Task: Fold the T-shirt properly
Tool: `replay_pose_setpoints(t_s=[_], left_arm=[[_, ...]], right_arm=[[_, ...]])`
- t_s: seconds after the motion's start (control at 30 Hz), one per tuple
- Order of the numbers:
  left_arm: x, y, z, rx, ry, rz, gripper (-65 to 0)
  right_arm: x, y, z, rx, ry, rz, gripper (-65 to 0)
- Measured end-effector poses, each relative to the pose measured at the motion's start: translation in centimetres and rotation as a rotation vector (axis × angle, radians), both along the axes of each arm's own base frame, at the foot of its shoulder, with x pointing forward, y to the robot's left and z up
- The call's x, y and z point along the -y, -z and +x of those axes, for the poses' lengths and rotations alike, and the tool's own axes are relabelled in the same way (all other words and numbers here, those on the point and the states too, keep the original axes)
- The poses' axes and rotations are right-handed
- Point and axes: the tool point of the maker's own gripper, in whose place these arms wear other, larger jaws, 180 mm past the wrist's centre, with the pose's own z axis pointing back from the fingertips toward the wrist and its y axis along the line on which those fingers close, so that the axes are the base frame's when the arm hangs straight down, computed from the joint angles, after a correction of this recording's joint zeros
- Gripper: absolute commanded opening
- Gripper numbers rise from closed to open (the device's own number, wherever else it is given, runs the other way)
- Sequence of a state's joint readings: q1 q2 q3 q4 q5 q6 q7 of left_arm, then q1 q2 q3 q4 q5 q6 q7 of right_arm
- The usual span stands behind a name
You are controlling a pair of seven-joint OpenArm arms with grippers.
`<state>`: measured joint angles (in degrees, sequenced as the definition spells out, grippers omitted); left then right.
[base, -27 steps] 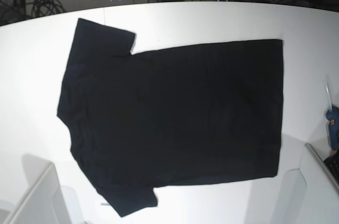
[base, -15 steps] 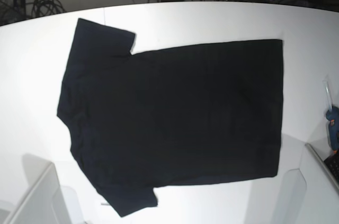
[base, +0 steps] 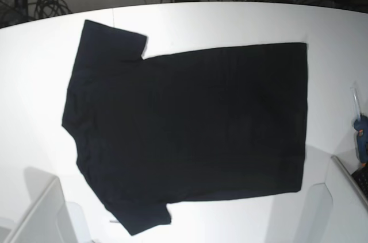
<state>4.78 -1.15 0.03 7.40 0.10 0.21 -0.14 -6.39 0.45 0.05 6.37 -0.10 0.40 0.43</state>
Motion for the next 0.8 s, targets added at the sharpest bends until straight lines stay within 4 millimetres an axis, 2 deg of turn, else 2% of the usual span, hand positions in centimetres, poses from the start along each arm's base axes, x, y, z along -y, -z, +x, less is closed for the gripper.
replay_pose_setpoints(t_s=[0.07,0.13,0.2,0.27,0.33,0.4,0.5,0.67,0.7,0.8], left_arm=[[0.0,0.0,0.0,0.0,0.0,0.0,-63.2],[0.0,0.0,0.0,0.001,0.0,0.0,-56.3],[0.0,0.0,-0.1,-0.001,-0.001,0.0,-44.3],[0.0,0.0,-0.4,0.002,-0.002,-0.001,-35.7],[0.0,-0.1,-1.1,-0.008,-0.002,-0.001,-33.1],[0.0,-0.1,-1.8,-0.02,-0.002,0.0,-34.1],[0.0,-0.1,-2.0,-0.026,-0.003,0.0,-40.8],[0.0,-0.1,-1.5,-0.017,-0.002,0.0,-63.2],[0.0,-0.1,-1.5,-0.017,-0.002,0.0,-65.0],[0.0,-0.1,-1.9,-0.022,-0.002,0.0,-65.0]], right_arm=[[0.0,0.0,0.1,0.001,0.001,0.0,-65.0],[0.0,0.0,0.1,0.002,0.001,0.0,-65.0],[0.0,0.0,0.1,0.002,0.0,0.0,-65.0],[0.0,0.0,0.1,0.002,0.001,0.0,-65.0],[0.0,0.0,0.1,0.002,0.0,0.0,-65.0],[0.0,0.0,0.1,0.002,0.0,0.0,-65.0],[0.0,0.0,0.1,0.002,0.0,0.0,-65.0],[0.0,0.0,0.2,0.002,0.0,0.0,-65.0],[0.0,0.0,0.2,0.002,0.0,0.0,-65.0],[0.0,0.0,0.1,0.002,0.0,0.0,-65.0]])
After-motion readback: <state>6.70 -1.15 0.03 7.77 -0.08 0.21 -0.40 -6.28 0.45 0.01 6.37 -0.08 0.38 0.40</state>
